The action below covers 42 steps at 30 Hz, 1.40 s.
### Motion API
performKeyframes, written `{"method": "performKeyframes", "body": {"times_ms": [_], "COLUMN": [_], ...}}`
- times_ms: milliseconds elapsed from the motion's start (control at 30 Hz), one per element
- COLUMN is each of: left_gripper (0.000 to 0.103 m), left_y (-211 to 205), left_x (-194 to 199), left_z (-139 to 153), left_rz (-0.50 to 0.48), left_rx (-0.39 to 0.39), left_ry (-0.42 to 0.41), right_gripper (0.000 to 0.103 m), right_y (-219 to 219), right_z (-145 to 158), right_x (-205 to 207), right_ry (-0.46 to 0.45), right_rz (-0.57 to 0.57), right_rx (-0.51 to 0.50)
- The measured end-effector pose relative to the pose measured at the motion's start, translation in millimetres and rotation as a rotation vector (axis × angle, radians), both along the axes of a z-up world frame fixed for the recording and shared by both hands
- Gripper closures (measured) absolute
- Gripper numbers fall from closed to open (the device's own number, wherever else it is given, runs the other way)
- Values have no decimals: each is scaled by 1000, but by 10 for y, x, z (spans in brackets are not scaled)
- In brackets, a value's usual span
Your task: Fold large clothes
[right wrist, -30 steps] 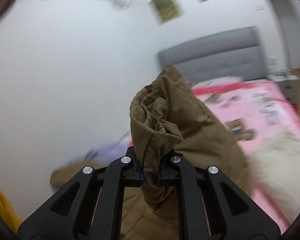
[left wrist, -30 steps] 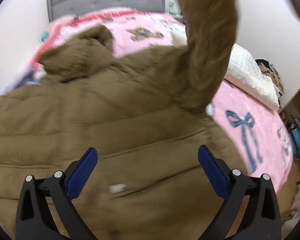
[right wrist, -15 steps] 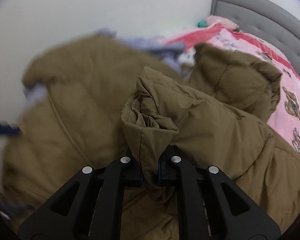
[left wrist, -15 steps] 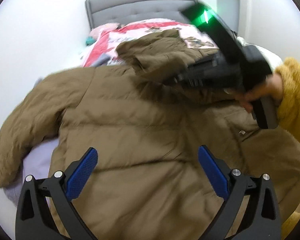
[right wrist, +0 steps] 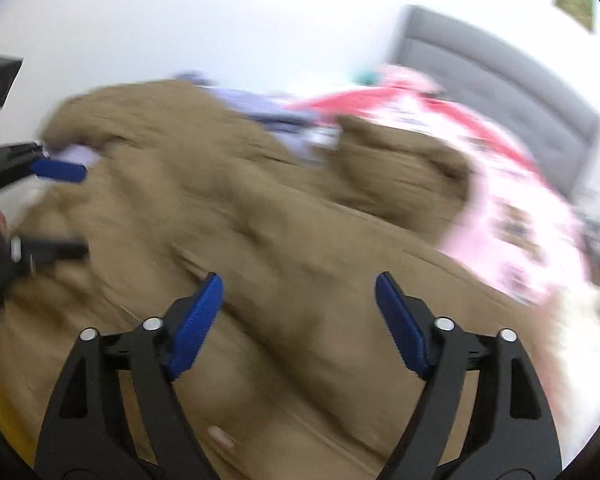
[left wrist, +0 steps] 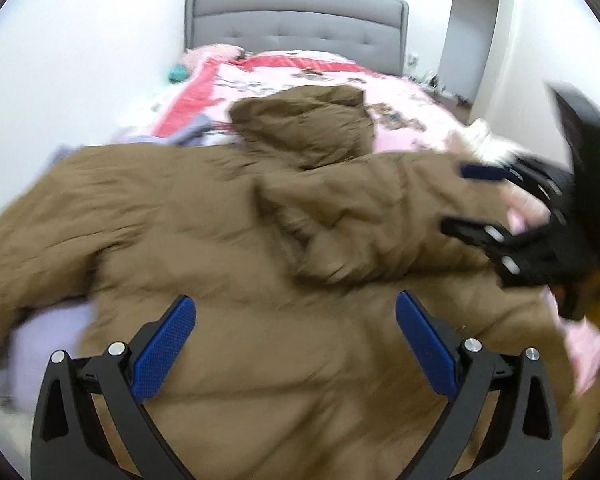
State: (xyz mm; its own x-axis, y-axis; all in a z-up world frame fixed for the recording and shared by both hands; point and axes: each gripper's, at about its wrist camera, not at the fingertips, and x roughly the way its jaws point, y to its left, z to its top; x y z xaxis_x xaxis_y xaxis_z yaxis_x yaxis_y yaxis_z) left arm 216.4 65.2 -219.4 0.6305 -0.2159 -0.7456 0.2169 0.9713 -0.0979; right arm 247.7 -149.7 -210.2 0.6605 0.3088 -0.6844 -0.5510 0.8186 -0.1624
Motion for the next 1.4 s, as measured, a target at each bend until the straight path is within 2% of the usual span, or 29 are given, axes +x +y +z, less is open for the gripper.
{"method": "performKeyframes", "body": {"times_ms": [67, 100, 133, 167, 233, 267, 300, 333, 367, 400, 467, 600, 667, 733, 767, 800, 833, 933, 1000, 1067, 1167, 1267, 1333, 1367, 1400], "left_gripper": [4, 4, 6, 14, 17, 26, 33, 49, 61, 68, 88, 92, 92, 92, 92, 92, 92, 92, 90, 84, 81, 81, 78, 74, 72], "left_y": [-152, -192, -228, -233, -190, -165, -150, -156, -171, -195, -225, -219, -149, -81, -42, 24, 67, -55, -147, -166, -321, -359, -284, -248, -220], "left_x": [286, 383, 513, 614, 749, 787, 794, 820, 847, 856, 849, 802, 865, 1010, 1068, 1128, 1125, 1162, 1130, 1106, 1107, 1068, 923, 832, 744], "left_z": [-163, -263, -381, -485, -647, -704, -728, -764, -804, -830, -822, -594, -462, -538, -614, -705, -742, -778, -811, -902, -929, -815, -701, -617, -524], "left_rz": [69, 110, 156, 188, 255, 302, 333, 376, 380, 364, 348, 338, 358, 368, 375, 374, 367, 305, 265, 240, 229, 276, 317, 335, 351], "left_rx": [-70, -74, -70, -85, -164, -196, -190, -150, -130, -127, -116, -137, -147, -85, -81, -123, -143, -86, -65, -33, 10, 23, 13, 6, 6], "left_ry": [43, 72, 113, 146, 181, 173, 165, 164, 170, 173, 156, 63, 27, 88, 123, 160, 174, 183, 199, 224, 203, 173, 142, 119, 90], "right_gripper": [31, 35, 37, 41, 42, 42, 42, 42, 42, 42, 42, 42, 42, 47, 53, 55, 56, 60, 62, 62, 61, 61, 59, 53, 41], "right_y": [-474, -686, -887, -1127, -1427, -1514, -1602, -1650, -1679, -1693, -1654, -1537, -1534, -1545, -1530, -1503, -1469, -1406, -1361, -1362, -1386, -1461, -1533, -1548, -1577], "right_z": [-41, -77, -117, -172, -250, -284, -333, -384, -427, -457, -493, -429, -339, -278, -274, -299, -369, -562, -715, -866, -1090, -1108, -894, -783, -618], "right_x": [12, 57, 91, 110, 147, 154, 178, 212, 234, 253, 323, 409, 468, 567, 616, 698, 813, 1002, 1108, 1207, 1314, 1363, 1272, 1196, 1088], "right_ry": [71, 118, 160, 192, 221, 223, 231, 235, 236, 236, 225, 175, 149, 131, 136, 150, 177, 222, 227, 240, 257, 297, 282, 251, 200], "right_rz": [-143, -211, -272, -353, -458, -494, -526, -549, -562, -569, -583, -559, -540, -515, -502, -492, -490, -504, -532, -551, -579, -600, -588, -578, -562], "right_rx": [8, 39, 78, 125, 199, 220, 254, 276, 286, 293, 289, 308, 356, 404, 411, 405, 372, 290, 193, 127, 77, 93, 147, 175, 211]}}
